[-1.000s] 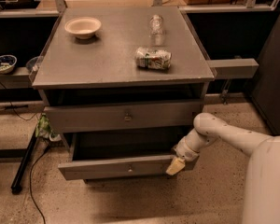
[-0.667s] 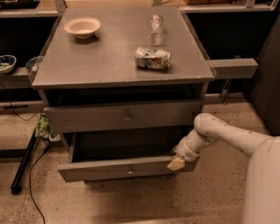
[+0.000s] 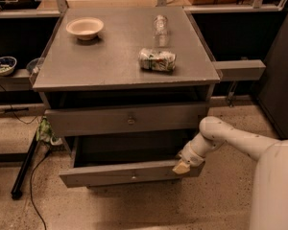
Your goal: Open middle drawer
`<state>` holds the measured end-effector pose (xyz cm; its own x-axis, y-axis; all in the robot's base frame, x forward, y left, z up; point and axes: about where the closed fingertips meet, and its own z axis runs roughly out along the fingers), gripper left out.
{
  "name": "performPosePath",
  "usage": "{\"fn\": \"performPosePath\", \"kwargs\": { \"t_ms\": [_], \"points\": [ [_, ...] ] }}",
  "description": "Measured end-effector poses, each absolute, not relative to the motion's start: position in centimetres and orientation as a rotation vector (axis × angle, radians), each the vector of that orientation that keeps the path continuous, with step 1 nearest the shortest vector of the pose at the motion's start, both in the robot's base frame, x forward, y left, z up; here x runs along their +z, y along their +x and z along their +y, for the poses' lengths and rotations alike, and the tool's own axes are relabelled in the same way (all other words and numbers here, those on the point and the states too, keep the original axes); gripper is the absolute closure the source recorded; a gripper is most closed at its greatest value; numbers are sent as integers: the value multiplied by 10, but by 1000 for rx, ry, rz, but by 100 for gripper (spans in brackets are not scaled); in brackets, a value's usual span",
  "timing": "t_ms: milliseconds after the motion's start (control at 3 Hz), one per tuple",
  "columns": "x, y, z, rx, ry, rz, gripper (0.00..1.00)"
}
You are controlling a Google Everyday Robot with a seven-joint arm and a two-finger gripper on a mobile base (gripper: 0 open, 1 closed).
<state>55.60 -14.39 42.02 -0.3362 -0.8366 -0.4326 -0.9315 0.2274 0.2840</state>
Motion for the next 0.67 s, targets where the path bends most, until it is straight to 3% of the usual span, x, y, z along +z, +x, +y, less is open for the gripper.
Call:
{"fn": "performPosePath", "kwargs": {
  "t_ms": [667],
  "points": [
    [425,567,-149,746,-1686,2307,100]
  ]
}}
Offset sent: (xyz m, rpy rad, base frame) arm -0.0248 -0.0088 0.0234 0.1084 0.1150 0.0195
